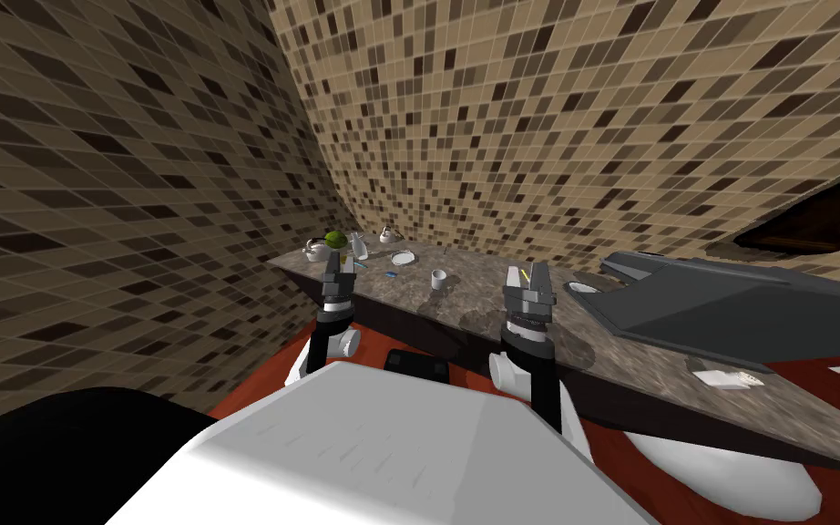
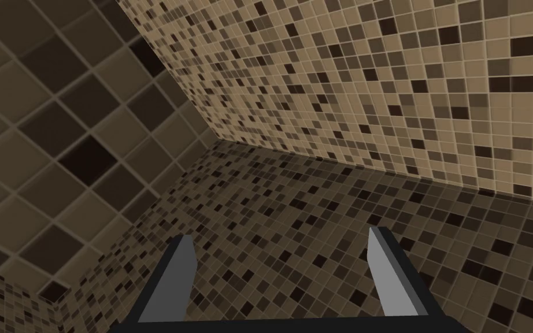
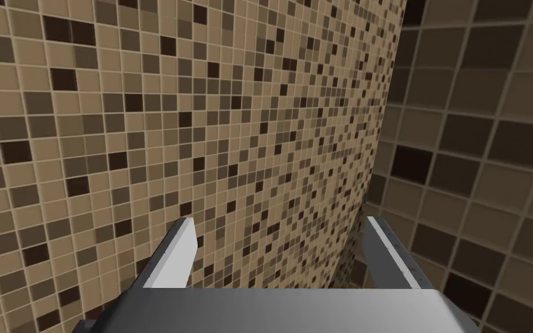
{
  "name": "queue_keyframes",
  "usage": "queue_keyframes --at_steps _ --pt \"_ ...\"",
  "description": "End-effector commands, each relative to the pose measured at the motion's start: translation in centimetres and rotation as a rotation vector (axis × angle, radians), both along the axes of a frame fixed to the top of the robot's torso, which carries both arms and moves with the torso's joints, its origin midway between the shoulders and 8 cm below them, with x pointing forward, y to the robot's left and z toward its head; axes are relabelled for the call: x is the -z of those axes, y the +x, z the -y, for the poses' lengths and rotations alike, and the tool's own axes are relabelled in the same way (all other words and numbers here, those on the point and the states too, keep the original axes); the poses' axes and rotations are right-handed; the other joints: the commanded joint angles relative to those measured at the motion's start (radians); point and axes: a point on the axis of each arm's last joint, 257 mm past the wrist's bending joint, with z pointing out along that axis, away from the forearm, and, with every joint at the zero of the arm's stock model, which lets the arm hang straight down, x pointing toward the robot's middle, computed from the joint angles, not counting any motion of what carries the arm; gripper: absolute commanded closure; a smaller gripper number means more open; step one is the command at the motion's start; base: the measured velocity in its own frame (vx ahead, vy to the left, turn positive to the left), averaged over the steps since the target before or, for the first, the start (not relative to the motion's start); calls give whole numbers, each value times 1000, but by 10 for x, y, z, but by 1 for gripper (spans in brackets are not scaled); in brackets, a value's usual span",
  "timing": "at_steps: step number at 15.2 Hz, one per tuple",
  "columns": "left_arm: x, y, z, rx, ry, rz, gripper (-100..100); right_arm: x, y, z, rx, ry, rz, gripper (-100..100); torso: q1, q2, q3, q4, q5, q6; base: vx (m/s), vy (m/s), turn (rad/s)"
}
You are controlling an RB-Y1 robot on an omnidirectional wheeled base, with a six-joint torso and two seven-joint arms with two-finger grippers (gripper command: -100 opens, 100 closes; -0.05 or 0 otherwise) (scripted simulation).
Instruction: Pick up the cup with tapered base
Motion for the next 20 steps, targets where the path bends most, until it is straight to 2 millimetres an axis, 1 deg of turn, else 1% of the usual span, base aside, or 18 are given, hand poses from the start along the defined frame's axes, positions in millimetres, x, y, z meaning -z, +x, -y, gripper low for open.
queue_keyframes --at_steps 1,2,4,5,6,7,8,9,10,11,12,13,14,16,17,18,19,20 --pt "0 0 0 0 0 0 0 9 4 -3 -11 -46 -24 -100 0 0 0 0 0 0 -47 29 64" --pt "0 0 0 0 0 0 0 9 4 -3 -11 -46 -24 -100 1 2 1 0 0 0 -90 48 75" --pt "0 0 0 0 0 0 0 23 10 -5 -21 -102 -56 -100 3 6 3 1 1 0 -92 47 88" --pt "0 0 0 0 0 0 0 23 10 -5 -23 -107 -57 -100 3 6 3 1 1 0 -72 50 73" --pt "0 0 0 0 0 0 0 32 13 -6 -29 -142 -77 -100 3 6 3 1 1 0 -48 46 87" --pt "0 0 0 0 0 0 0 32 13 -6 -29 -144 -77 -100 3 5 3 1 1 0 -27 39 87" --pt "0 0 0 0 0 0 0 42 17 -6 -34 -183 -100 -100 3 4 2 1 1 0 -16 40 125" --pt "0 0 0 0 0 0 0 42 17 -6 -36 -186 -100 -100 3 3 2 1 1 0 -12 34 93" --pt "0 0 0 0 0 0 0 52 20 -5 -39 -225 -124 -100 2 2 1 0 1 0 -10 39 122" --pt "0 0 0 0 0 0 0 53 20 -6 -42 -232 -125 -100 2 1 1 0 1 0 -10 39 93" --pt "0 0 0 0 0 0 0 64 24 -3 -42 -267 -150 -100 2 1 1 0 1 0 -9 49 119" --pt "0 0 0 0 0 0 0 65 24 -4 -49 -283 -152 -100 3 1 1 0 1 0 -14 49 118" --pt "0 0 0 0 0 0 0 77 27 0 -46 -315 -178 -100 3 1 1 0 1 0 -12 54 168" --pt "0 0 0 0 0 0 0 77 27 -2 -55 -337 -181 -100 3 1 0 0 1 0 -4 45 83" --pt "0 0 0 0 0 0 0 90 31 3 -55 -379 -209 -100 3 1 0 0 1 0 -1 37 96" --pt "0 0 0 0 0 0 0 91 31 2 -61 -394 -210 -100 2 0 0 0 1 0 1 38 135" --pt "0 0 0 0 0 0 0 104 34 8 -56 -428 -238 -100 2 0 0 0 1 0 -1 50 201" --pt "0 0 0 0 0 0 0 104 34 7 -64 -449 -241 -100 3 0 0 0 1 -1 3 54 144"
